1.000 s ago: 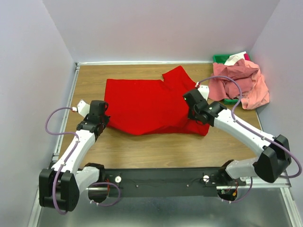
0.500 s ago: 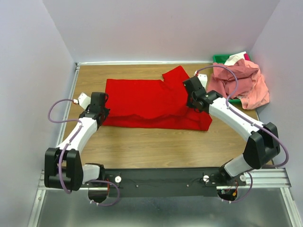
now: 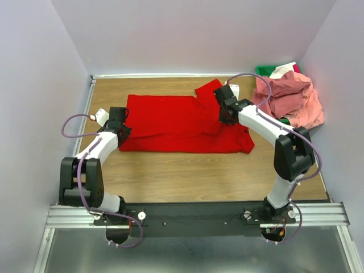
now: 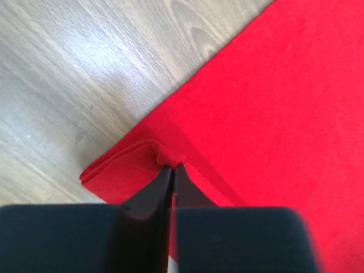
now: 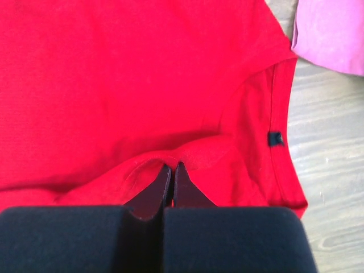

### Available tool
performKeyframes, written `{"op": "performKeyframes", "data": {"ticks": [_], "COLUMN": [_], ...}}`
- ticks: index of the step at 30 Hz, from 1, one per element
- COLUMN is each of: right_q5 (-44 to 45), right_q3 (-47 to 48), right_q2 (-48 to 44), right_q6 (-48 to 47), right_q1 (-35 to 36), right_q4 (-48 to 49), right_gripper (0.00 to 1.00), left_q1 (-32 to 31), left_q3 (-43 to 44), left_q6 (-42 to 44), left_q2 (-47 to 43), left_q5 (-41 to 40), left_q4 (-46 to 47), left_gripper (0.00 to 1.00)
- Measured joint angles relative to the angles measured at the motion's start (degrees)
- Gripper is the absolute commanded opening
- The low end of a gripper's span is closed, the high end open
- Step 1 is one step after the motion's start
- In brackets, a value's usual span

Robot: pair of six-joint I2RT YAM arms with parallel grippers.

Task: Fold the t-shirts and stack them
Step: Fold the tshirt

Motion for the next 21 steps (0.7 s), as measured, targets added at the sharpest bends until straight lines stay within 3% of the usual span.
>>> {"op": "performKeyframes", "data": {"ticks": [2,3,4,5,9,13,14,16,17,21], "right_q5": [-0.07,-0.09,-0.15,-0.17,-0.13,-0.57,-0.94,-1.95,-2.51,-8.57], "right_q3": [1.29,2.08,3.21,4.13,8.96,10.49,10.40,8.09,7.15,-2.89], "right_q2": [2.08,3.10,4.52,5.49,10.43,11.72,11.26,8.57,7.48,-1.38], "right_q6": [-0.52,-0.72,-1.05,-1.18,-2.47,-3.17,-3.17,-2.82,-2.47,-1.11], "right_q1": [-0.76,-1.20,-1.64,-2.03,-3.61,-4.33,-4.35,-4.33,-4.33,-4.33], "right_q4": [0.02,0.07,0.09,0.20,0.85,1.31,1.33,1.92,2.05,4.13], "right_gripper": [0.01,0.01,0.10,0.23,0.70,0.83,0.92,0.93,1.00,1.00], "left_q1": [0.39,0.50,0.68,0.83,1.22,1.25,1.25,1.25,1.25,1.22], "left_q3": [0.17,0.17,0.17,0.20,0.52,1.05,1.05,1.01,0.81,-1.77], "left_q6": [0.72,1.11,2.16,2.03,3.19,3.98,4.09,4.26,4.39,5.25], "left_q2": [1.36,1.70,1.90,1.99,1.86,-0.81,-2.10,-4.28,-6.01,-11.34], "left_q5": [0.57,0.81,1.14,1.29,1.68,2.29,2.64,3.23,4.09,7.58], "left_q4": [0.63,0.92,1.11,1.33,1.95,1.90,1.99,2.25,2.71,5.79], "left_gripper": [0.71,0.80,0.92,0.99,0.99,0.99,0.99,0.99,0.98,0.99]}}
